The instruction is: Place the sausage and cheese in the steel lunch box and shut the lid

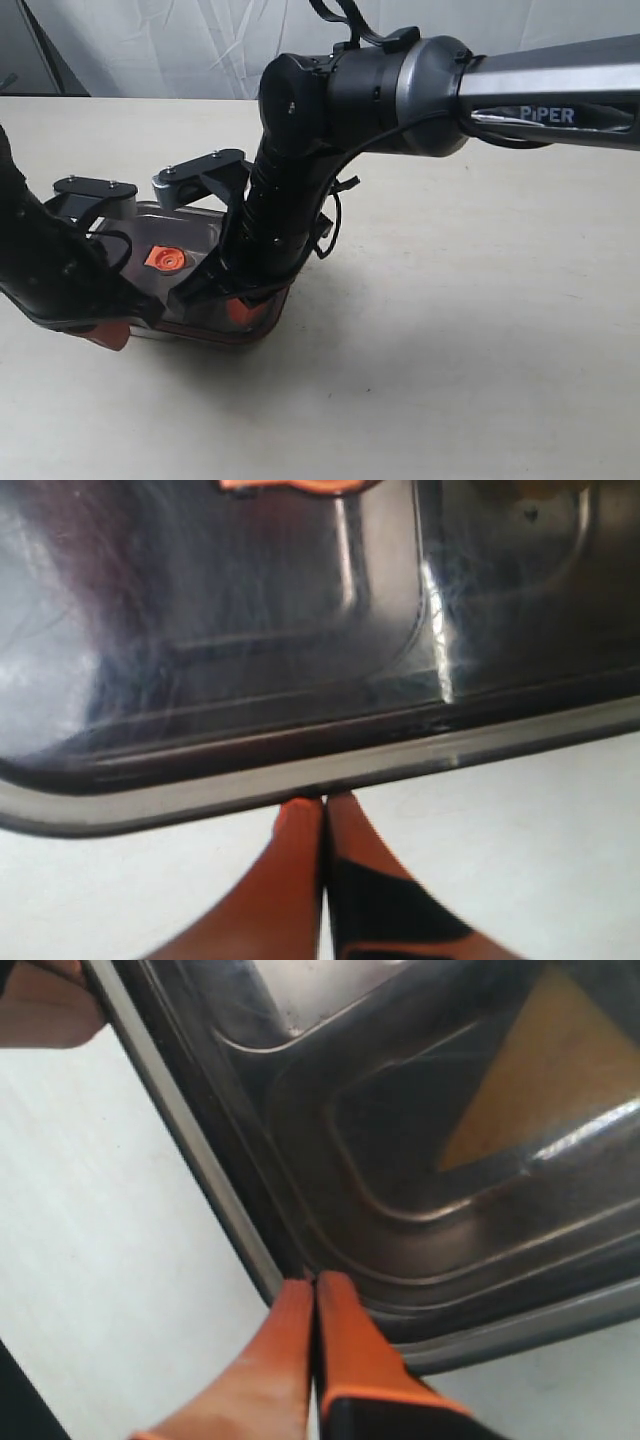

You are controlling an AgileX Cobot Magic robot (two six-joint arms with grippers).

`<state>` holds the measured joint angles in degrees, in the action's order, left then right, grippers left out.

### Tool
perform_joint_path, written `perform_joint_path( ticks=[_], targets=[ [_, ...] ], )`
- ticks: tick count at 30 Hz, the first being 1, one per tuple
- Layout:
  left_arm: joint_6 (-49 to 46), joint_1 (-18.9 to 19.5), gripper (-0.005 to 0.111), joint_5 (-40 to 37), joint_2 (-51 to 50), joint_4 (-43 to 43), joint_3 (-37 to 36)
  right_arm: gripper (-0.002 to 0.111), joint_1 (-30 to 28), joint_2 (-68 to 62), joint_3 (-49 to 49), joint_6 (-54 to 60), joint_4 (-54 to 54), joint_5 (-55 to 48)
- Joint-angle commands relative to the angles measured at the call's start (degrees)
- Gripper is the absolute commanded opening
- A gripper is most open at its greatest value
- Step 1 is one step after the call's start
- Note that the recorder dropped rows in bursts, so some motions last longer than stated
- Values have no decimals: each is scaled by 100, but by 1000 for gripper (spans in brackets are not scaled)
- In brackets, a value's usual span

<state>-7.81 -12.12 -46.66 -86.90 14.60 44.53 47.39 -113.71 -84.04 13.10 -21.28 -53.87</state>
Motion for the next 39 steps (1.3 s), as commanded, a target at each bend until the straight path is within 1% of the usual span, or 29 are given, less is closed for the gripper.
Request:
perform_joint_path(
  ticks=[1,12,14,18,20,23,28,32,35,39],
  targets=[
    [26,4,0,177,-79,-31,30,-1,-2,28,2,7,39,20],
    [26,4,0,319,-79,-10,30,-1,-2,61,2,8,72,43],
    [26,4,0,319,-79,-10,30,-1,-2,164,2,-370,453,43],
    [26,4,0,319,-79,-10,30,-1,-12,395,2,-1476,1843,-289],
    [26,4,0,319,-79,-10,30,-1,-78,454,2,-1679,2128,-493],
    [26,4,0,319,-79,-10,30,-1,-197,457,2,-1679,2075,-653],
    [26,4,0,330,-79,-10,30,-1,-223,345,2,-1645,2045,-917],
    [14,4,0,343,-79,-10,30,-1,-223,277,6,-1375,1590,-1112],
    [14,4,0,353,-79,-10,30,-1,-212,231,110,-1177,1268,-1009],
    [14,4,0,353,-79,-10,30,-1,-212,220,308,-1177,1176,-870]
  ],
)
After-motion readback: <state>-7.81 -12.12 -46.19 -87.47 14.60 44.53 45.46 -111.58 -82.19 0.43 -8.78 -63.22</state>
